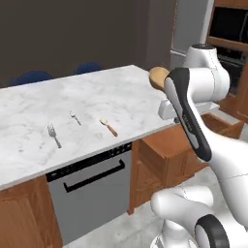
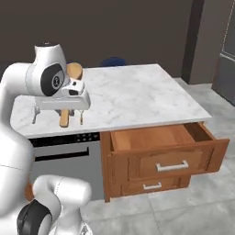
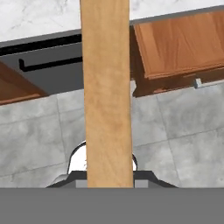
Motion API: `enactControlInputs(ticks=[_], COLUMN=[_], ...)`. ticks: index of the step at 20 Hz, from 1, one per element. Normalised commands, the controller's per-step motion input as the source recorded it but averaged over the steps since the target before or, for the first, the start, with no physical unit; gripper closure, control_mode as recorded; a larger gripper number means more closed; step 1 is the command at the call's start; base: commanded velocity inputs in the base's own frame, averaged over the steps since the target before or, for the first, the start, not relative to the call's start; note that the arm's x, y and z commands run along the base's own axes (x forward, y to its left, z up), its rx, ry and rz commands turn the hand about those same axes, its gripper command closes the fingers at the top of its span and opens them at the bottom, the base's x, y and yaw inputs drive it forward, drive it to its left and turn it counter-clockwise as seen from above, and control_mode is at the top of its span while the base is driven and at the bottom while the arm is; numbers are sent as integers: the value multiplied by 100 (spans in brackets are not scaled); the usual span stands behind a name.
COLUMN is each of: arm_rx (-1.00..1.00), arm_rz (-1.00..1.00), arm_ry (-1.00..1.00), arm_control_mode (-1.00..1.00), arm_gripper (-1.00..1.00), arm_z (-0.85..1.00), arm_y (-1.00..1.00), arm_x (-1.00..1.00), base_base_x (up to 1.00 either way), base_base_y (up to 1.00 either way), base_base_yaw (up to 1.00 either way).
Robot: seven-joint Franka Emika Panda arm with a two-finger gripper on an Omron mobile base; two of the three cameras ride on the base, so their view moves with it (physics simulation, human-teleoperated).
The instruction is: Organize the utensils by type. Pick up the wooden spoons from the counter and place them in the open cabinet. Then pick up the metallic utensils from the counter and place them in the open drawer.
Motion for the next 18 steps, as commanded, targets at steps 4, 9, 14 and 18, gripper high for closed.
enactControlInputs(ticks=[4, 9, 14, 18], arm_rx=[0, 0, 0, 0], arm_rz=[0, 0, 0, 0], arm_ry=[0, 0, 0, 0], arm_control_mode=[100, 100, 100, 100], arm_gripper=[100, 100, 100, 100], arm_z=[0, 0, 0, 0], arm_y=[0, 0, 0, 0], arm_x=[0, 0, 0, 0], base_base_x=[-63, -20, -47, -57], base_base_y=[16, 7, 0, 0], base_base_yaw=[-68, -84, -84, -79])
